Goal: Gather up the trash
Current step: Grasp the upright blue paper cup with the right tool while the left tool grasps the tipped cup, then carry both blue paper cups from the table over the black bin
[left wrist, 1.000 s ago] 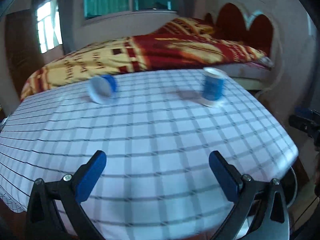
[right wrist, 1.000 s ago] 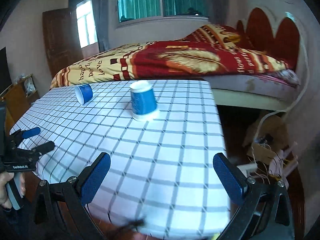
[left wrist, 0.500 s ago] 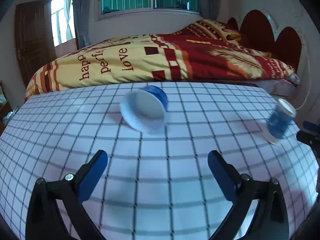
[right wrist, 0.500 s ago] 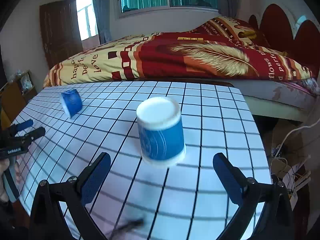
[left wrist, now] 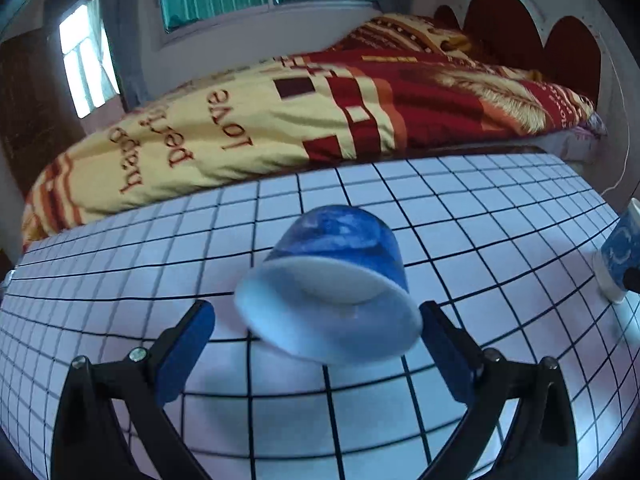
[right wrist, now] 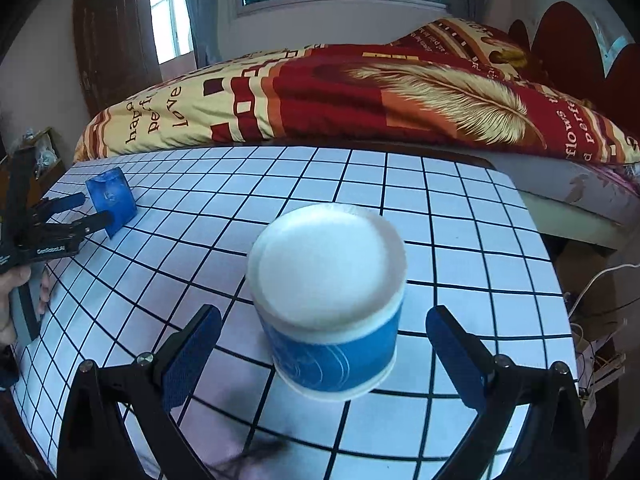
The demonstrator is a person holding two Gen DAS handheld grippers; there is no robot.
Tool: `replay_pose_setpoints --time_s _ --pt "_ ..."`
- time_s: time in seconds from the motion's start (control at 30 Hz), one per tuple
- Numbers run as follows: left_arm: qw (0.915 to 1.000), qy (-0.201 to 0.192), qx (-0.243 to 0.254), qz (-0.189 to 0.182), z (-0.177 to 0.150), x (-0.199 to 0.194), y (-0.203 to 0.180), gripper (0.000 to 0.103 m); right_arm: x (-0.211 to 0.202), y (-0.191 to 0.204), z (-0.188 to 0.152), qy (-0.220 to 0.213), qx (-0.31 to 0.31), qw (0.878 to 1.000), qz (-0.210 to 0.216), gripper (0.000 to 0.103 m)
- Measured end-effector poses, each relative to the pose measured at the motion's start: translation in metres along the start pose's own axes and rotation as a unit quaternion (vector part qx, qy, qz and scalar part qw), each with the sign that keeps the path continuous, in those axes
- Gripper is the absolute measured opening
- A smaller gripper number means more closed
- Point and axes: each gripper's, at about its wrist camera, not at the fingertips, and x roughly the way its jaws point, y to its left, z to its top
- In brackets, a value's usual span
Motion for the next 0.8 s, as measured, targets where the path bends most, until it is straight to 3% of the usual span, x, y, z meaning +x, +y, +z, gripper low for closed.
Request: replay_pose_setpoints --time_s 0.17,0.2,0.23,0.27,0.8 --pt "0.9999 -0.003 -0.003 -0.014 0.008 0.005 0.002 0.099 0.004 -0.001 0.004 0.001 0.005 1.0 0.002 0.103" --pt "0.9998 -0.002 -0.004 -0.02 0.007 0.005 0.002 0.086 0.004 -0.001 0.004 0.001 0.006 1.0 0.005 0.095" --pt "0.9997 -0.003 -0.002 -0.025 0.007 0.005 0.001 0.087 0.004 -0.001 0.005 0.002 0.008 1.0 0.009 0.069" --pt "0.9997 -0.004 0.001 -0.024 0.007 0.004 0.0 0.086 0.004 -0.002 0.005 0.006 0.01 1.0 0.012 0.061" --pt "0.997 -0.058 0.025 -0.044 -0.012 -0.08 -0.052 0.085 -0.051 0.0 -0.007 -0.027 -0.006 0.999 0.021 0.057"
